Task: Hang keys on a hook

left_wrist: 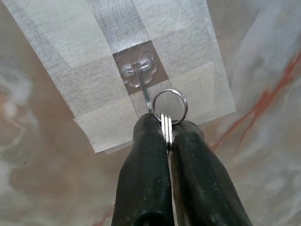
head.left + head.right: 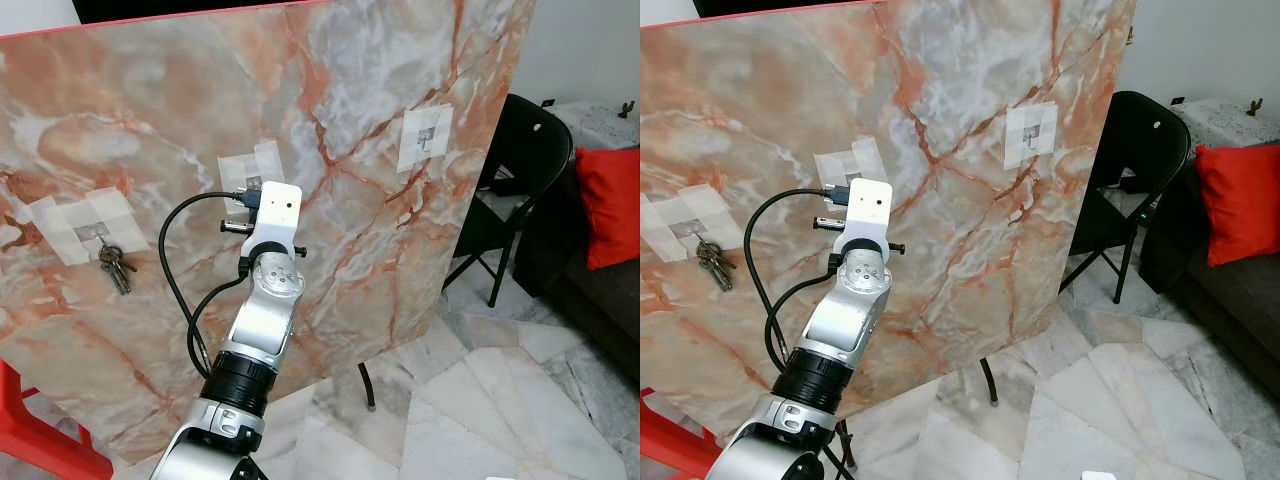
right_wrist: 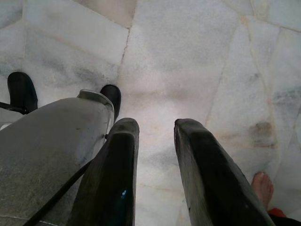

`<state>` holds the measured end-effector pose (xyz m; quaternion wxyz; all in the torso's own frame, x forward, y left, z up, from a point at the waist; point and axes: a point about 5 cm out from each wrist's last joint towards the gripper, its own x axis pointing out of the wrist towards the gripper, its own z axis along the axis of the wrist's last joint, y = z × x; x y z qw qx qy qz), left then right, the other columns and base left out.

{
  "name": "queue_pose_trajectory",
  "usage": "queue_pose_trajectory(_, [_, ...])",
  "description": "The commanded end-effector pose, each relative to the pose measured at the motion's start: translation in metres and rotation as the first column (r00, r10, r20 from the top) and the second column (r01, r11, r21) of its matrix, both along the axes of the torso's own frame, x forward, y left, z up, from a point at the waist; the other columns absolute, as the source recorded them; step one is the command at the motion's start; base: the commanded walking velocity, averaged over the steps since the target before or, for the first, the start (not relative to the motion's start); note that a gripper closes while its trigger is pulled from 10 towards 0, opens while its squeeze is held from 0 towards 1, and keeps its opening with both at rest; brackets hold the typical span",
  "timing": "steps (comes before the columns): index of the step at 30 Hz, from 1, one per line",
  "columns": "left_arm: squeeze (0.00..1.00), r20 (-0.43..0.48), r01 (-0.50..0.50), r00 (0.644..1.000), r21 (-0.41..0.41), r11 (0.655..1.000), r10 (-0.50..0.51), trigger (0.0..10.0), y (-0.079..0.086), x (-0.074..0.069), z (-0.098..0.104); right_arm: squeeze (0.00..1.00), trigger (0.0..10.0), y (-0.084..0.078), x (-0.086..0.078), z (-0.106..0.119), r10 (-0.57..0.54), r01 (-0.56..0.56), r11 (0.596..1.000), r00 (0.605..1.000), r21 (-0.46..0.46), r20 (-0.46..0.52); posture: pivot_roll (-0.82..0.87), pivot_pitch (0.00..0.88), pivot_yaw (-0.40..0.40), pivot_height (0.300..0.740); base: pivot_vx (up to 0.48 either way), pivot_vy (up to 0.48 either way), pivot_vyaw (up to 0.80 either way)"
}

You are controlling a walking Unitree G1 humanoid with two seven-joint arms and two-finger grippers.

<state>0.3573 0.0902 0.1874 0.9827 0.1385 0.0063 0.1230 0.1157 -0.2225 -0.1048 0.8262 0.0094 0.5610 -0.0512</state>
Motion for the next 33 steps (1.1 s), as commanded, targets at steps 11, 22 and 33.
queue_pose_trajectory(11, [0.00,-0.004,-0.093,0.996,-0.006,0.996,0.093,10.0,0.017,-0.003,0.003,0.00,10.0,0.001,-0.001,0.000,-0.004,0.004,1.000,1.000,0.005,-0.004,0.11,0.000,-0.022,0.740,0.000,0.000,0.00])
queue_pose_trajectory(22, [0.00,-0.042,-0.109,0.993,-0.015,0.994,0.109,10.0,0.019,0.001,0.000,0.00,10.0,0.003,0.000,-0.001,-0.008,0.008,1.000,1.000,0.010,-0.005,0.11,0.000,-0.012,0.740,0.000,0.000,0.00])
queue_pose_trajectory(33, [0.00,-0.115,-0.110,0.988,-0.039,0.993,0.104,10.0,0.019,0.011,-0.008,0.00,10.0,0.004,-0.001,-0.001,-0.021,0.021,1.000,1.000,0.013,-0.005,0.10,0.000,0.005,0.740,0.000,0.000,0.00])
